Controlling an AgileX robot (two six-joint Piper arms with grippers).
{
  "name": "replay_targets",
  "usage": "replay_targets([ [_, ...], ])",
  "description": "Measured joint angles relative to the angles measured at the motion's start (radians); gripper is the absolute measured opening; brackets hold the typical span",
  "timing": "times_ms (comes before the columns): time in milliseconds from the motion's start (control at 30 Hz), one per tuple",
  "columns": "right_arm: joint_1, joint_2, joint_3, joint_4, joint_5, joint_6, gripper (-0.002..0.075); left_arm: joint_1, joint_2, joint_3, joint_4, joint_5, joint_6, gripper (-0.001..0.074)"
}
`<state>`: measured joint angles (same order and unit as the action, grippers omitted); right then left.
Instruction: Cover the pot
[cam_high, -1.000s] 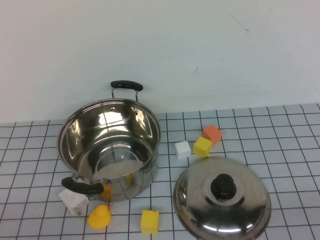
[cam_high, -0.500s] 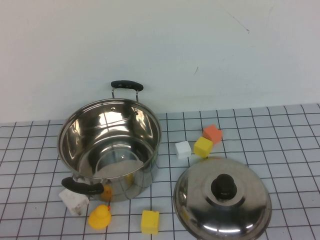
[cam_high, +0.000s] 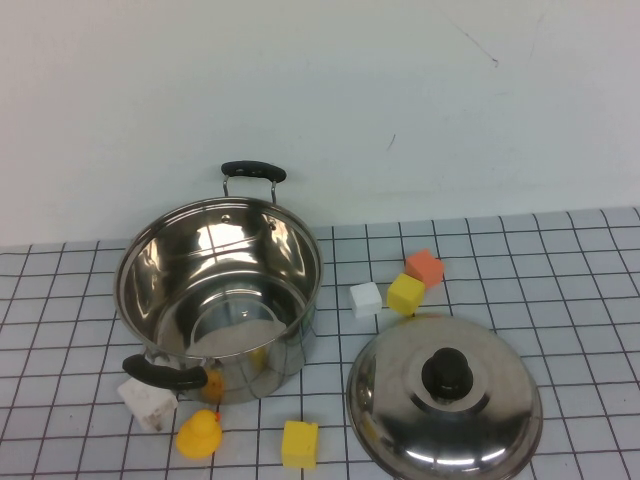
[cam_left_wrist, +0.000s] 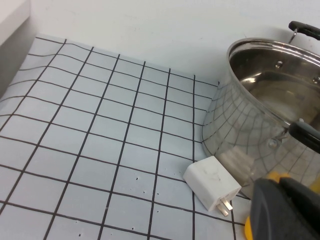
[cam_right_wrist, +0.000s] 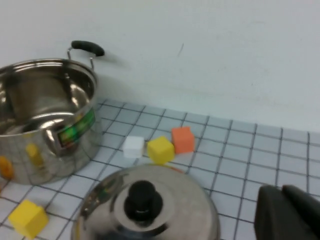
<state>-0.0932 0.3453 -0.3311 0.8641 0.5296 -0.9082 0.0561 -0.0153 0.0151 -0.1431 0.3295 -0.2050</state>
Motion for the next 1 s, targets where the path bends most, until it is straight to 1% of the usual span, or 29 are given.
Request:
replay_targets([
  [33, 0.003, 0.034, -0.011, 0.000, -0.010, -0.001, -0.0002, 0.000, 0.000, 0.000, 0.000, 0.000, 0.000, -0.0003],
  [100, 0.014, 0.084, -0.025, -0.041, -0.057, 0.053, -0.0002, 0.000, 0.000, 0.000, 0.000, 0.000, -0.004, -0.0003],
  [133, 0.029, 0.104, -0.029, -0.088, -0.095, 0.120, -0.0001, 0.000, 0.000, 0.000, 0.000, 0.000, -0.004, -0.0003],
  [167, 0.059, 0.123, -0.031, -0.157, -0.151, 0.237, 0.0002, 0.000, 0.000, 0.000, 0.000, 0.000, -0.004, -0.0003],
  [233, 0.118, 0.150, -0.032, -0.335, -0.235, 0.440, 0.0030, 0.000, 0.000, 0.000, 0.000, 0.000, -0.004, -0.0003],
  [300, 0.206, 0.186, -0.030, -0.559, -0.379, 0.695, 0.0092, 0.000, 0.000, 0.000, 0.000, 0.000, -0.004, -0.0003],
  [333, 0.277, 0.221, -0.017, -0.738, -0.511, 0.883, 0.0156, 0.000, 0.000, 0.000, 0.000, 0.000, -0.004, -0.0003],
  [400, 0.347, 0.289, 0.005, -0.885, -0.729, 1.034, 0.0259, 0.000, 0.000, 0.000, 0.000, 0.000, -0.004, -0.0003],
  [433, 0.383, 0.345, 0.016, -0.961, -0.864, 1.088, 0.0326, 0.000, 0.000, 0.000, 0.000, 0.000, -0.004, -0.0003],
  [467, 0.413, 0.409, 0.019, -1.028, -0.984, 1.122, 0.0389, 0.000, 0.000, 0.000, 0.000, 0.000, -0.004, -0.0003],
  [500, 0.435, 0.479, 0.019, -1.057, -1.065, 1.140, 0.0443, 0.000, 0.000, 0.000, 0.000, 0.000, -0.004, -0.0003],
  [533, 0.456, 0.551, 0.019, -1.083, -1.153, 1.154, 0.0482, 0.000, 0.000, 0.000, 0.000, 0.000, -0.004, -0.0003],
  [600, 0.479, 0.696, 0.021, -1.113, -1.299, 1.178, 0.0519, 0.000, 0.000, 0.000, 0.000, 0.000, -0.004, -0.0003],
  [767, 0.487, 1.010, 0.021, -1.153, -1.598, 1.202, 0.0536, 0.000, 0.000, 0.000, 0.000, 0.000, -0.004, -0.0003],
  [900, 0.501, 1.197, 0.018, -1.171, -1.651, 1.190, 0.0536, 0.000, 0.000, 0.000, 0.000, 0.000, -0.004, -0.0003],
  [1000, 0.523, 1.294, 0.018, -1.171, -1.656, 1.129, 0.0536, 0.000, 0.000, 0.000, 0.000, 0.000, -0.004, -0.0003],
])
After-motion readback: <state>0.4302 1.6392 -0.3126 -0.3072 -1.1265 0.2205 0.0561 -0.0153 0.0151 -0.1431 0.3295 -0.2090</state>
